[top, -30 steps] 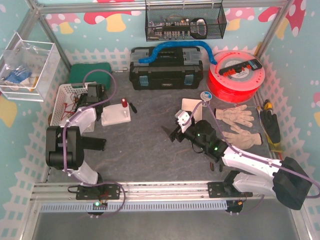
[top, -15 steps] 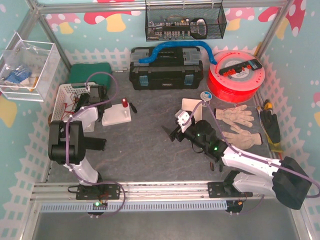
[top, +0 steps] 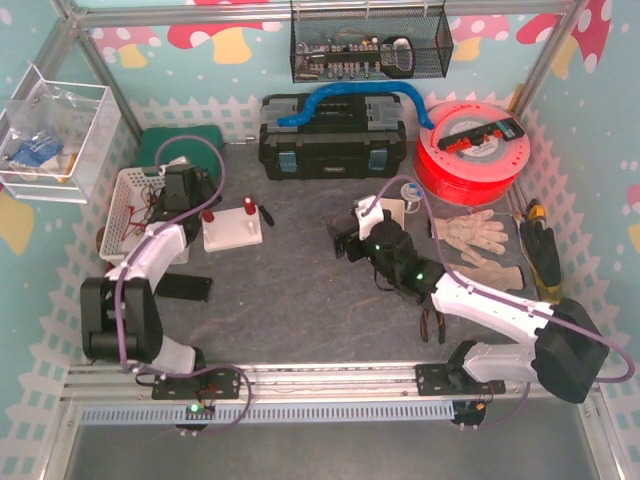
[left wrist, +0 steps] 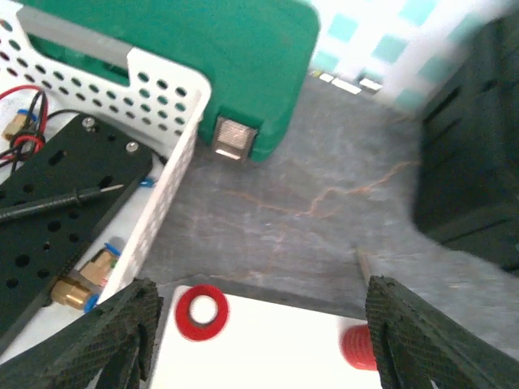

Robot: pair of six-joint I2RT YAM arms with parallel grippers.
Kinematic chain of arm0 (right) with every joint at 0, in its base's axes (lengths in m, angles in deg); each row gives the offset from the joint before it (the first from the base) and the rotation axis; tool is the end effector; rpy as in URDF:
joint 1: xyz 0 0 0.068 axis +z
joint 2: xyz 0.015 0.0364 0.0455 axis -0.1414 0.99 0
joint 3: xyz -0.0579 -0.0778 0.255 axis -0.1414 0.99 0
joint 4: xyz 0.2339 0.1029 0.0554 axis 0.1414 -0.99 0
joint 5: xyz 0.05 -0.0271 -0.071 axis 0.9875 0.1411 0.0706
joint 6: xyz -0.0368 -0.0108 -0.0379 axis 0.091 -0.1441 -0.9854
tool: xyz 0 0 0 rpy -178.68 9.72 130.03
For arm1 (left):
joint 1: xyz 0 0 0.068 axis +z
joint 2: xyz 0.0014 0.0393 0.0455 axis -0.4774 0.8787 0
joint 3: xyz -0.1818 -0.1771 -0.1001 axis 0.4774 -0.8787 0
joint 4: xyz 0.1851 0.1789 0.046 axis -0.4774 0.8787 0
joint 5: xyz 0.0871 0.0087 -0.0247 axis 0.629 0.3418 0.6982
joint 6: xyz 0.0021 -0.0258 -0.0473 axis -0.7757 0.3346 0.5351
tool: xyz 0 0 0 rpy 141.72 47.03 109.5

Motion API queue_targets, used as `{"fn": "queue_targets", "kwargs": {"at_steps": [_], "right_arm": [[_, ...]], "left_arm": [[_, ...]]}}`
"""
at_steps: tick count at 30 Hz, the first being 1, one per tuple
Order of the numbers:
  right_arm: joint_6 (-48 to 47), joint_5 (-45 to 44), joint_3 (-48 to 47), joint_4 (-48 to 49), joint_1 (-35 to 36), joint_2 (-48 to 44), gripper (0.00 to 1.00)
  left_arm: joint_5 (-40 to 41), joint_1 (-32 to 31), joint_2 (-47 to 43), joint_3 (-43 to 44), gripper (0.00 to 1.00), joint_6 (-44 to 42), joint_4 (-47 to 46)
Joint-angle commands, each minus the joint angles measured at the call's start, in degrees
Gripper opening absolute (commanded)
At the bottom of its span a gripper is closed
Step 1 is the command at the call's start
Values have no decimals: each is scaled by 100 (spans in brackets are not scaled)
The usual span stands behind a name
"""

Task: Install the large spring

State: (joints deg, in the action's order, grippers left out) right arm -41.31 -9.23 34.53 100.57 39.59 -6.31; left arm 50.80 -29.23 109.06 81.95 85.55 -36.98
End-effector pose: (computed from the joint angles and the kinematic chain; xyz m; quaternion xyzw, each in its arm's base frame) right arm 0.1911 0.1937 0.2665 -0.1142 0.7738 0.2198 0.5830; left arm 0.3354 0.0014 0.2411 -0.1944 0.8668 -0.0168 0.4590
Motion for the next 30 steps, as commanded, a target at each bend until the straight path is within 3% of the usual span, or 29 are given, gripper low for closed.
{"fn": "queue_targets", "kwargs": {"at_steps": [1, 6, 8, 11, 17, 19, 30], "right_arm": [[810, -526, -411, -906, -165, 249, 99], [1141, -334, -718, -1350, -678, 647, 99], [1259, 183, -826, -1481, -1156, 792, 97], [1252, 433, -967, -1696, -1612, 962, 88], [946, 465, -1550, -2262, -1890, 1584, 57], [893, 506, -1732, -2495, -1996, 1795, 51], [762, 1358, -1838, -2977, -2445, 2016, 43]], "left_arm": [[-729, 36, -789, -284, 73, 284, 42], [-1694, -63, -1536, -692, 98, 479, 0], [-1968, -211, -1805, -925, 99, 473, -130], [-2089, -576, -2289, -1397, 99, 577, -482], [-1998, -1429, -3102, -2307, 99, 758, -1313], [-1877, -1579, -3240, -2402, 99, 722, -1360], [-2516, -1607, -3428, -1983, 99, 529, -711]]}}
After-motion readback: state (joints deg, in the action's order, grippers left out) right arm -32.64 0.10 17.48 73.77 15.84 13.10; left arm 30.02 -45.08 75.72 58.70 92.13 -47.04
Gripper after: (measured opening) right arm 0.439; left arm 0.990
